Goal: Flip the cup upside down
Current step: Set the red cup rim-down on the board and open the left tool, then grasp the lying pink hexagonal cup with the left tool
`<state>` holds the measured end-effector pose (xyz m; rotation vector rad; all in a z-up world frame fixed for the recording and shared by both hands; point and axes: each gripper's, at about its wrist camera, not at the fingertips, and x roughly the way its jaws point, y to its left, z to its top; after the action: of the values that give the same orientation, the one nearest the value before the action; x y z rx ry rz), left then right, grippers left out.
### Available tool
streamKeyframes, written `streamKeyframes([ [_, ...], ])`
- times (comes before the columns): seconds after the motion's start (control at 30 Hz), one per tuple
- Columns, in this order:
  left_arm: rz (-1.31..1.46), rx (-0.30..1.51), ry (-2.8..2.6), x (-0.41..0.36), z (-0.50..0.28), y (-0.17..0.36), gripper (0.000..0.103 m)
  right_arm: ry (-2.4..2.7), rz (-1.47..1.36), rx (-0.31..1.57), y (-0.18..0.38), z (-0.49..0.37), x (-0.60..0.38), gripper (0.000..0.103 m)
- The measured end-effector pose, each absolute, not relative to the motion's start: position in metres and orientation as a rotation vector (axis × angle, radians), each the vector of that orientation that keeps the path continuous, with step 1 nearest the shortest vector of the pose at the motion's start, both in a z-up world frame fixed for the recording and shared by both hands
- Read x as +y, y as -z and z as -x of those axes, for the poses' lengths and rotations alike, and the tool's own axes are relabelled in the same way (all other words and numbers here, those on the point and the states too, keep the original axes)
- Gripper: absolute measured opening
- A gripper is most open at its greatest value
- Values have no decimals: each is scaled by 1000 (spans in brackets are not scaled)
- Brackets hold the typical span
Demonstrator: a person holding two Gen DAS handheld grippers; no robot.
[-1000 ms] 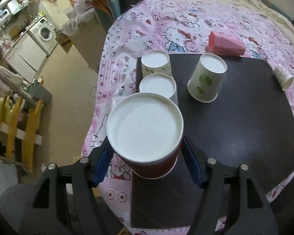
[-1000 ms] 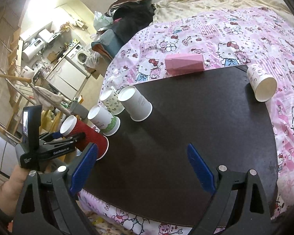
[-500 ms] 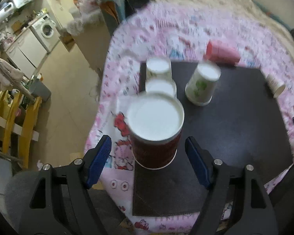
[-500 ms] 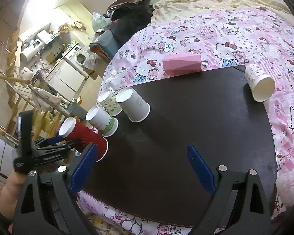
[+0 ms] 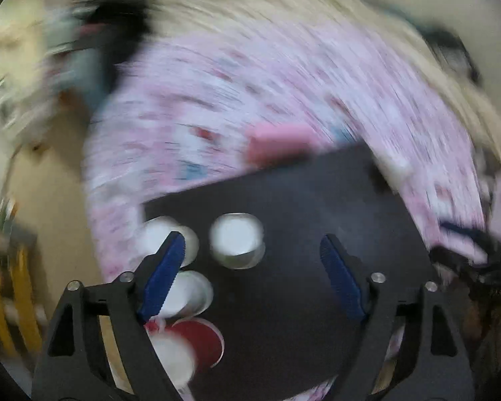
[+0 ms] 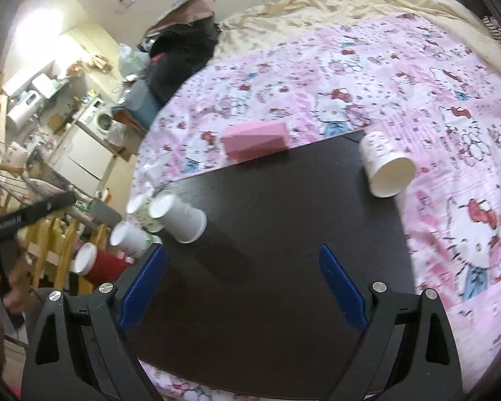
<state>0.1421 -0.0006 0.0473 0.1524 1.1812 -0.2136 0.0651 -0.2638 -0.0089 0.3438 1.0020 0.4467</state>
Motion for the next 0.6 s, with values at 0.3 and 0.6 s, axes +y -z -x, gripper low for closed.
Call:
streamKeyframes([
  [0.3,-182,1284,178,-41,-283,15,81,-403,-408,1093,41,-84,-284,94],
  [0.6,-793,1361,542,-128,-342,58,81,-379,-484,1143,57,-100,-301,94],
])
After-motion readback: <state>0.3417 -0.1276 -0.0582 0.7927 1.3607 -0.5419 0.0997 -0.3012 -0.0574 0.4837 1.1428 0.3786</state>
